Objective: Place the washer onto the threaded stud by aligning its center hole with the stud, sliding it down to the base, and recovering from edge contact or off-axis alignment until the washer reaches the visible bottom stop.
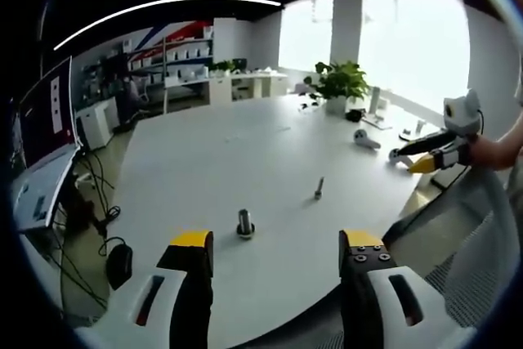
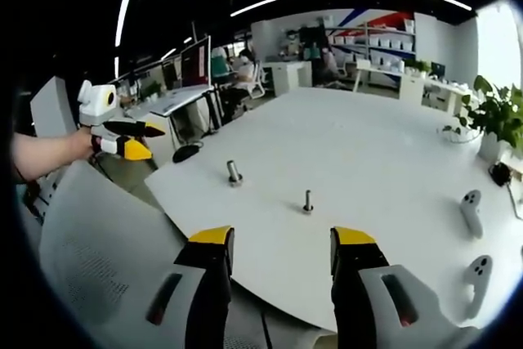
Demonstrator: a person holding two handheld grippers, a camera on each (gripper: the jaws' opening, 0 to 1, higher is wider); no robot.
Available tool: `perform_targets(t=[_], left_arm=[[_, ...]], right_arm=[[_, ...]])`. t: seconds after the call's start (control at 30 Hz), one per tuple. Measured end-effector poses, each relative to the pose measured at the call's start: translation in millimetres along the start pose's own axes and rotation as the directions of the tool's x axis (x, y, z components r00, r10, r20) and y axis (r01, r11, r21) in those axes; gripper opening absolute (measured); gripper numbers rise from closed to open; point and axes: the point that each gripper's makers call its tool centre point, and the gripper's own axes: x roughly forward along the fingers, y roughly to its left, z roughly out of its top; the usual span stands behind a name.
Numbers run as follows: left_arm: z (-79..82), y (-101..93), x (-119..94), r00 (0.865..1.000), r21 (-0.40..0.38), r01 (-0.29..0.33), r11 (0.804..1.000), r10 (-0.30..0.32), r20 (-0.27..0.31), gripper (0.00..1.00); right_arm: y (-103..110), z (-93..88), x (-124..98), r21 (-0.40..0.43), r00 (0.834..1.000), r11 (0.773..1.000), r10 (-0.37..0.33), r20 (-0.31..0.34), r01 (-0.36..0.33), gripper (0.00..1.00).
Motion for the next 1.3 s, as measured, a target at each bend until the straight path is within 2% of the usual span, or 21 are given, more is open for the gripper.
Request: perform_targets(t=[0.43,1.3], left_arm=[[0.3,-0.6,-0.4,1.000,0.026,-0.011,1.000,0.011,-0.006,0.59],[1.4,0.7,-0.6,1.000,0.008,-0.005,1.000,0.005,0.003,0.59]], right_arm=[[-2.1,-0.5,-0.6,0.014,1.000,1.000,-0.005,0.002,0.005,0.49],[-0.6,-2.8,1.2,-0.006,1.000,1.000,0.002,-0.015,-0.002,0.49]])
